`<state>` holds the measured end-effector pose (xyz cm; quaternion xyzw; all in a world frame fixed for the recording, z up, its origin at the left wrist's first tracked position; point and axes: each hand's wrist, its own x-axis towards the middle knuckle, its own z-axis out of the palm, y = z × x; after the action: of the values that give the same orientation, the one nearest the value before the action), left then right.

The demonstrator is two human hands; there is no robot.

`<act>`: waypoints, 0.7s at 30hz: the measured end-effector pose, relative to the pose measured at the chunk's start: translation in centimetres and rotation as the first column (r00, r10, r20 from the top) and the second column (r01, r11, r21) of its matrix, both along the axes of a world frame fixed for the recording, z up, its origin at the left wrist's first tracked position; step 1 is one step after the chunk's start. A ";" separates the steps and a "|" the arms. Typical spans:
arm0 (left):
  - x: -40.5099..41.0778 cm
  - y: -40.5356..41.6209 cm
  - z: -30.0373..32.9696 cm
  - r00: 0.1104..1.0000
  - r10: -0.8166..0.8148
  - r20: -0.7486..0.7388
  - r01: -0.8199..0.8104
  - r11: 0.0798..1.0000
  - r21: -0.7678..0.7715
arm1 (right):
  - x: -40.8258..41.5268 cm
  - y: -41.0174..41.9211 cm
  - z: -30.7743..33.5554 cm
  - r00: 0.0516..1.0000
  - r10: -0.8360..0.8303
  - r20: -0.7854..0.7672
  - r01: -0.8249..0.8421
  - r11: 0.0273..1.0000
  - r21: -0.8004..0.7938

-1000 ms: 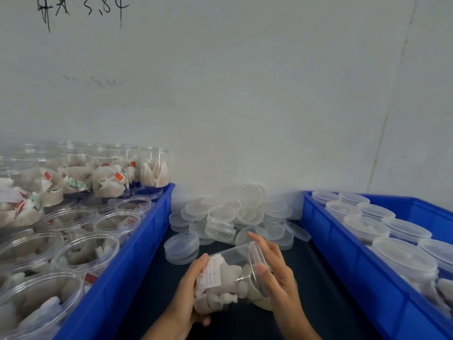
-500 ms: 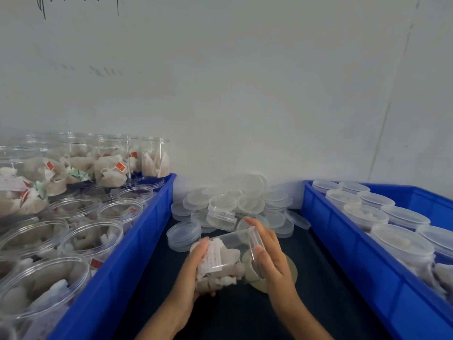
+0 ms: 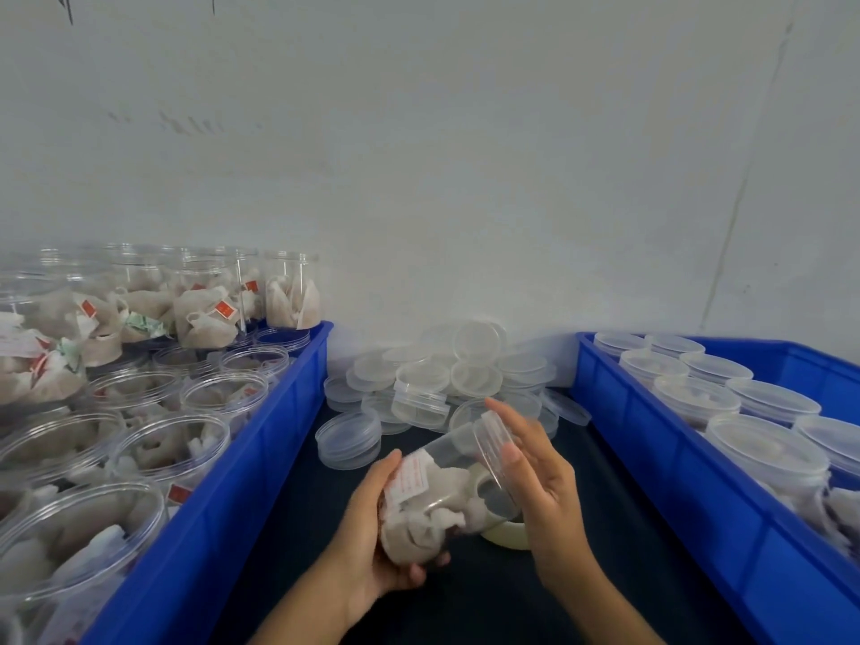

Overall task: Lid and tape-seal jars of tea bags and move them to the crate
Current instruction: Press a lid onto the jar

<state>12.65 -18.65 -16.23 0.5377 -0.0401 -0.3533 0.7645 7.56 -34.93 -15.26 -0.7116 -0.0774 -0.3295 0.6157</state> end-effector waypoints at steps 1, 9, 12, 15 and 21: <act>0.2 0.3 0.2 0.993 -0.082 -0.084 0.080 0.997 -0.017 | -0.1 -0.3 0.2 1.000 0.024 -0.004 -0.024 0.999 -0.024; 1.3 1.1 -0.2 0.960 -0.223 -0.168 0.215 0.975 -0.062 | -0.1 0.0 0.3 0.998 0.048 0.029 -0.043 0.986 -0.159; 1.5 1.1 -0.5 0.961 -0.233 -0.152 0.227 0.972 -0.054 | -0.1 -0.1 0.3 0.998 0.052 0.034 -0.046 0.987 -0.154; 1.4 0.7 -0.5 0.971 -0.202 -0.128 0.195 0.979 -0.066 | 0.1 0.1 0.3 0.999 0.043 0.030 -0.040 0.993 -0.110; 0.8 0.0 -1.1 0.997 0.012 0.070 -0.007 0.998 -0.069 | 0.6 0.6 -0.3 0.999 0.035 -0.041 -0.035 0.999 -0.015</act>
<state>13.41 -18.66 -17.33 0.5235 -0.0766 -0.3287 0.7823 8.11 -34.29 -15.52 -0.7214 -0.0799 -0.3037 0.6173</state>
